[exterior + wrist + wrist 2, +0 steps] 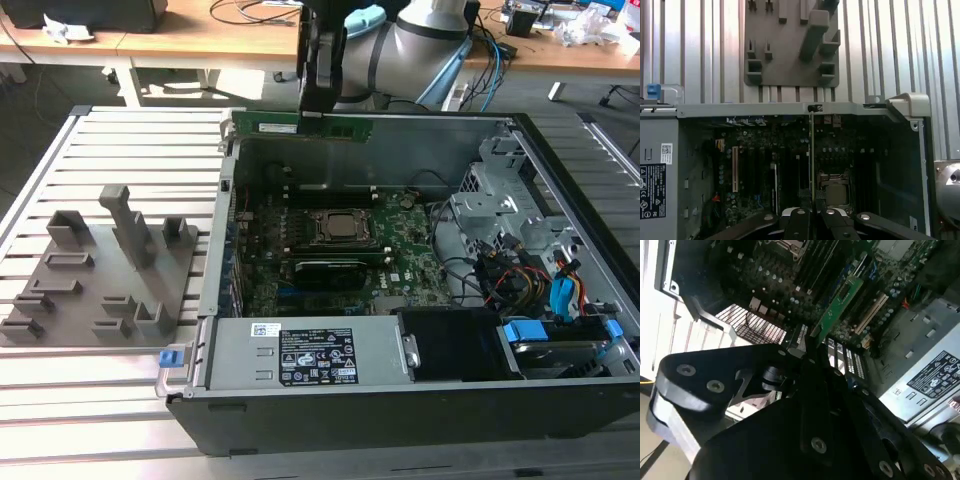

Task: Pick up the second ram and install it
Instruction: 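Pick up the second ram and move it above second insertion slot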

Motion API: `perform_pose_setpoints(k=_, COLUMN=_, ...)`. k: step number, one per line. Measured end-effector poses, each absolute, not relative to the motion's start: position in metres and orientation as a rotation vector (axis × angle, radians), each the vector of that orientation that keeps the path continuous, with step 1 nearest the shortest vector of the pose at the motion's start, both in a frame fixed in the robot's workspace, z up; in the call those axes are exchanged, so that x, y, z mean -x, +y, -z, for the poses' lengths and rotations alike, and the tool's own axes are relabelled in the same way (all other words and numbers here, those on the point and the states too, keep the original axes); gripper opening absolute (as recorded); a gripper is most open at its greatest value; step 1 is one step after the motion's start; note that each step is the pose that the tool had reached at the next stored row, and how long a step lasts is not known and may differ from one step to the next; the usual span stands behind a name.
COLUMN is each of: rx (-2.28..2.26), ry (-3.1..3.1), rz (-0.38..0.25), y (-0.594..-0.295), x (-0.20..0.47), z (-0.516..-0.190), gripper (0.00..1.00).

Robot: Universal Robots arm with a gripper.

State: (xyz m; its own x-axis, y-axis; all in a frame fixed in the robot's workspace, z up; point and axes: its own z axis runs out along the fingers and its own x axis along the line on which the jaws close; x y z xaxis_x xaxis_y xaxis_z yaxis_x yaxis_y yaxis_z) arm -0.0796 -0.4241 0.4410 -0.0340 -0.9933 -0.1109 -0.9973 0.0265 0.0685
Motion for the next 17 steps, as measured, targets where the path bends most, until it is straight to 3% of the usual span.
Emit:
perform_pose_setpoints(k=10, rx=2.167, ry=2.234, rz=-0.153, y=-0.422, x=0.066, z=-0.435, gripper=0.14)
perform_pose_setpoints(k=17, rx=2.182, ry=2.252, rz=-0.135, y=-0.382, x=0.026, z=-0.413, gripper=0.14)
